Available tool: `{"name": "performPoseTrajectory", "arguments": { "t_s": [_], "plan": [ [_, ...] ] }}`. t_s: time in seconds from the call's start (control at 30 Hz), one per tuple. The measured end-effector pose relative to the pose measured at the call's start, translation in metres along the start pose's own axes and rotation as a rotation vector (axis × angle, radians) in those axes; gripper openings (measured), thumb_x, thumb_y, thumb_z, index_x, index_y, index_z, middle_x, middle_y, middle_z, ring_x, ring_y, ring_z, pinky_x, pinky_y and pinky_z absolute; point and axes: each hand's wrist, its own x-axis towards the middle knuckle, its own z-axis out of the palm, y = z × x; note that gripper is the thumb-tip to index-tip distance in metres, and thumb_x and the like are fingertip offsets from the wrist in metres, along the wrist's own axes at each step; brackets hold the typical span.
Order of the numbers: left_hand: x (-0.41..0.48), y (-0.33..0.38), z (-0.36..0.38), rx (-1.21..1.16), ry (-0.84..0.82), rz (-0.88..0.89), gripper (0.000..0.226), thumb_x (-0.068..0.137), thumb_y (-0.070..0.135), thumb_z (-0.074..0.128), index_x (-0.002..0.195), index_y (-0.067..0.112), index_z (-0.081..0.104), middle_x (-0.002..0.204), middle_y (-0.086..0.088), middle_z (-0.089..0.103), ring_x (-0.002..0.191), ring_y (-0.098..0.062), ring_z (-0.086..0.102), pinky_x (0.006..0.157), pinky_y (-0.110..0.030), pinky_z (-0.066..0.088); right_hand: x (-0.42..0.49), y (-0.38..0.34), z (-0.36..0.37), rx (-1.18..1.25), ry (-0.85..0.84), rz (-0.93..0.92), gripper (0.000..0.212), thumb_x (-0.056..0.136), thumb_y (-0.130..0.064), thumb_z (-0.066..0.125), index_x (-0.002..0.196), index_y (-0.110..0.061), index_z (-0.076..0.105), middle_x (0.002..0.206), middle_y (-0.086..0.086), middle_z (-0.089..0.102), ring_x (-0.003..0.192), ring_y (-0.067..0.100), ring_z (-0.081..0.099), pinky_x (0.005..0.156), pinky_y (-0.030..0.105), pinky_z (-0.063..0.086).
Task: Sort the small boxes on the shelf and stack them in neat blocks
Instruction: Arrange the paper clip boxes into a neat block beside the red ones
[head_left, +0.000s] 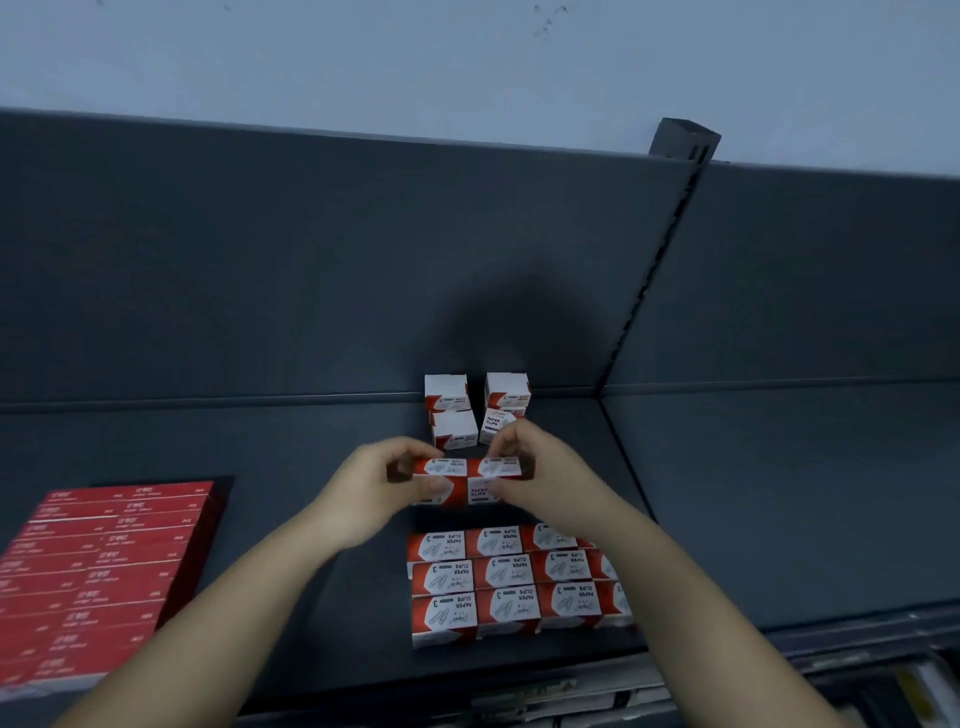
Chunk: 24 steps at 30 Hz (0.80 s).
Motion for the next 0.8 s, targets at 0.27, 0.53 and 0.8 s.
{"name": "performPoseTrajectory", "arguments": {
  "t_s": [0.27, 0.53, 0.8],
  "plan": [
    [-0.004, -0.025, 0.007, 0.201, -0.061, 0.064, 0.018, 0.087, 0.035, 0.069, 0.104, 0.035, 0.061, 0.099, 0.015, 0.068, 0.092, 0.001, 0.064, 0.077, -0.023, 0.054, 0.002, 0.012, 0.007, -0.175, -0.070, 0.073, 0.038, 0.087, -0.029, 0.071, 0.121, -0.036, 0.056, 0.118, -0.018, 0.059, 0.107, 0.001, 0.056, 0.080, 0.014, 0.047],
    [-0.004, -0.030, 0.009, 0.111, -0.060, 0.062, 0.016, 0.100, 0.019, 0.051, 0.098, 0.027, 0.065, 0.096, 0.016, 0.070, 0.094, -0.002, 0.064, 0.077, -0.015, 0.047, 0.000, 0.012, 0.004, -0.193, -0.126, 0.081, 0.024, 0.099, -0.030, 0.054, 0.121, -0.035, 0.063, 0.114, -0.019, 0.062, 0.107, 0.002, 0.058, 0.087, 0.024, 0.051],
    [-0.006, -0.033, 0.009, 0.077, -0.114, 0.069, 0.017, 0.097, 0.013, 0.055, 0.095, 0.024, 0.068, 0.095, 0.011, 0.072, 0.092, -0.007, 0.067, 0.084, -0.028, 0.053, -0.003, 0.010, 0.001, -0.226, -0.213, 0.084, 0.023, 0.098, -0.033, 0.056, 0.119, -0.036, 0.063, 0.110, -0.019, 0.064, 0.098, -0.001, 0.060, 0.081, 0.020, 0.053]
  ]
}}
